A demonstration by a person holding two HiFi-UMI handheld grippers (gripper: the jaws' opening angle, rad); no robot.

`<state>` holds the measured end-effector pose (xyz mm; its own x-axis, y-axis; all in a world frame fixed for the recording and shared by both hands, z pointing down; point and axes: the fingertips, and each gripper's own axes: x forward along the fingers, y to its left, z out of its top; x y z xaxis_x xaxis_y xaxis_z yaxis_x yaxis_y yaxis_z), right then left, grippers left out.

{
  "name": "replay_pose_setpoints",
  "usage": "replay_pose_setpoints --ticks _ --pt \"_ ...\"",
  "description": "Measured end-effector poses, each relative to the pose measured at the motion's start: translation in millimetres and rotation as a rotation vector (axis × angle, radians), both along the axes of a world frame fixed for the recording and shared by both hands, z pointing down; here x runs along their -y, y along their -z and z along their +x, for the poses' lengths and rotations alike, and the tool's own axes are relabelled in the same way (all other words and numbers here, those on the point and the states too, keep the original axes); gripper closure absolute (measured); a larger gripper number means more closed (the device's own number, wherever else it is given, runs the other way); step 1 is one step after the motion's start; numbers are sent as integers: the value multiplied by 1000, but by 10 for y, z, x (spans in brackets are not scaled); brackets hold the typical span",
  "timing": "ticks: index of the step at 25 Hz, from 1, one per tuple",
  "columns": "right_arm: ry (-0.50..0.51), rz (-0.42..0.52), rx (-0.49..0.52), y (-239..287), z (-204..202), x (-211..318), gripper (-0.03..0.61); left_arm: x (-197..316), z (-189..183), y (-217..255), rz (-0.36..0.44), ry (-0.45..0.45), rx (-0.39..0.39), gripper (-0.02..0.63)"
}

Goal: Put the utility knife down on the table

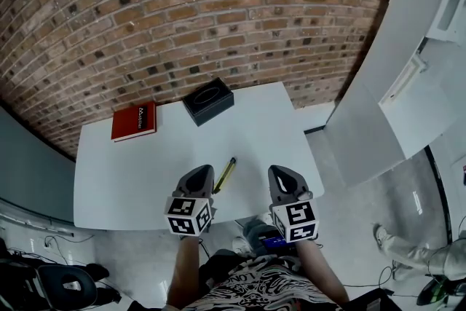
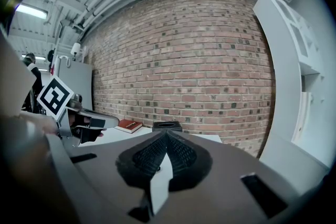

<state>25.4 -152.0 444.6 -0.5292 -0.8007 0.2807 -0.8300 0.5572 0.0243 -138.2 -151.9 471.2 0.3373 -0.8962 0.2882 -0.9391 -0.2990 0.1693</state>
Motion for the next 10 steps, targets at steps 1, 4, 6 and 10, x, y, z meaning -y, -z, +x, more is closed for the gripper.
replay_pose_setpoints --ticks 1,4,6,10 --pt "0 0 0 -6 -4 -5 577 -3 -6 0 1 1 -2 594" --pt "0 0 0 -11 -17 -21 578 -17 -20 -4 0 0 -2 594" --pt "1 5 0 -8 -14 -26 577 -25 -27 -16 -2 -1 1 594" --pt "-1 11 -5 -3 2 -29 577 -30 -49 -37 -6 1 0 594"
